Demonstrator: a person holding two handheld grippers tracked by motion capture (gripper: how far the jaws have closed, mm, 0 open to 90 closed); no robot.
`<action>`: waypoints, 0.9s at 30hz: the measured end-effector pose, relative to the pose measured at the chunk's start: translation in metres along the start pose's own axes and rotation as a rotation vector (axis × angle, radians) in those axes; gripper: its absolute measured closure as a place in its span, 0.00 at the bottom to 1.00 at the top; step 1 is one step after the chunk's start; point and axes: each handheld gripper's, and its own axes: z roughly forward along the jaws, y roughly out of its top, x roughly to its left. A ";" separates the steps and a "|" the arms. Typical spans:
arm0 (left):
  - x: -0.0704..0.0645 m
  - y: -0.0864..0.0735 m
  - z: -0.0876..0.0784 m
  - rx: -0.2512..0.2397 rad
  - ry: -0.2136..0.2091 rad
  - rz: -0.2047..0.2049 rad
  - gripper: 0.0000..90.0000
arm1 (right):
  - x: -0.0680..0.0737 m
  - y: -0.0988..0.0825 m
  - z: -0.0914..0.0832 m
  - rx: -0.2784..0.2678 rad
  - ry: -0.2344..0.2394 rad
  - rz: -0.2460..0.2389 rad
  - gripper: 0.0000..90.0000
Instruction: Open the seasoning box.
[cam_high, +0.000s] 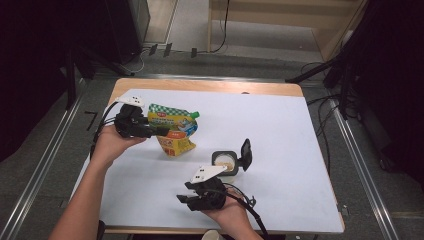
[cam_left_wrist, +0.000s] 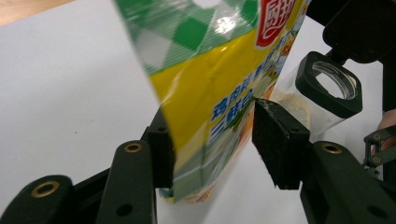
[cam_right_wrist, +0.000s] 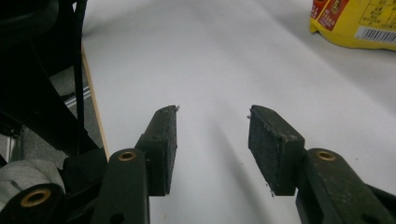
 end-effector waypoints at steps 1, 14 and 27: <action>0.000 0.000 0.000 0.000 0.000 0.000 0.63 | 0.000 0.000 0.000 0.000 0.000 0.000 0.59; -0.010 0.004 0.009 -0.009 0.013 0.008 0.90 | -0.001 -0.005 0.001 -0.022 -0.002 0.011 0.58; -0.018 0.010 0.004 -0.020 0.030 -0.026 1.00 | -0.002 -0.005 0.001 -0.051 -0.006 0.011 0.57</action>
